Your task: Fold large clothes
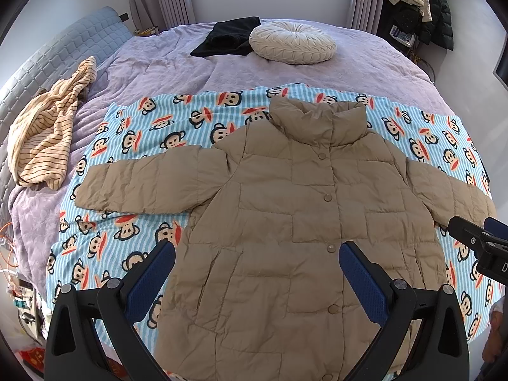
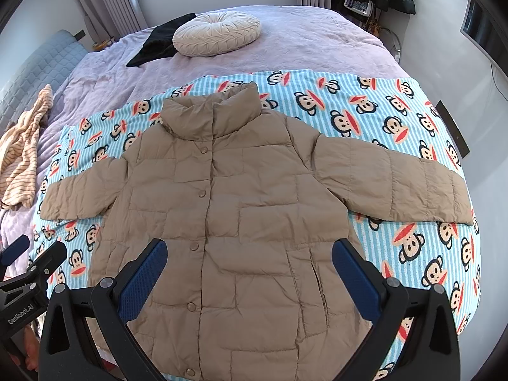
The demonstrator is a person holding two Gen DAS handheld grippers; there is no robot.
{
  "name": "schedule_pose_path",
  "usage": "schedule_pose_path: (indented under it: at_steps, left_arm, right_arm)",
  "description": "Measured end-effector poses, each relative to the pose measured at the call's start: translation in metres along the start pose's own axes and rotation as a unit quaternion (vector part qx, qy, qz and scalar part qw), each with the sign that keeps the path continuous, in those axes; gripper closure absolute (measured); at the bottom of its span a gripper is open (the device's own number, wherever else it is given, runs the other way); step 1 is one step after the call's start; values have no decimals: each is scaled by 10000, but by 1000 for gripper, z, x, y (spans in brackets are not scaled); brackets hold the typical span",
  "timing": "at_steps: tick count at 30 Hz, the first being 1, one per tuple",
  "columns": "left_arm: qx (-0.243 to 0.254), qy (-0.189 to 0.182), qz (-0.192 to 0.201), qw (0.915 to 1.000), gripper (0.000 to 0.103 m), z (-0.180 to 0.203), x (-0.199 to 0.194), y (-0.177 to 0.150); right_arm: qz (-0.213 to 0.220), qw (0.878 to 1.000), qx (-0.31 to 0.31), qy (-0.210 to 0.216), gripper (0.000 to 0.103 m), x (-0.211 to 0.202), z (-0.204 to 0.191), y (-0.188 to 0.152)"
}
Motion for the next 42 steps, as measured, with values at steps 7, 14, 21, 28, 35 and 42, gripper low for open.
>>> schedule_pose_path:
  at_steps: [7,14,21,28,35,42]
  left_arm:
    - [-2,-3,-1,10000,0,1,0,0]
    - [1,-11,-14,10000,0,-1,0,0]
    - [-35,-7,-11,10000,0,-6,0,-5]
    - [-79,-7,-34,10000,0,-14,-2,-10]
    - [-121,-70,-48,9999,0,-18,-1,-11]
    - [-406,-347,-288,9982,0,-38,12,-18]
  right_arm:
    - [-2,10000,1,0,0,0,0,0]
    - [-11,10000,3,4,0,0,0,-1]
    - [-13,10000,2,2,0,0,-1,-2]
    - [-16,10000,-8,4,0,-1,-3,-2]
    - [-16,10000,-19,22,0,-1,-5,-2]
    - [-88,9998,-10,195,0,5,-26,-8]
Point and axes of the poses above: each gripper's, at about its wrist camera, not at the fingertips, and x roughly the way its jaws point, z to its right, y to its top, the point moved 1 cm from there along x, roughly the way its jaws point, and after that the axes turned 5 degrees about z, right-handed, at the moved point
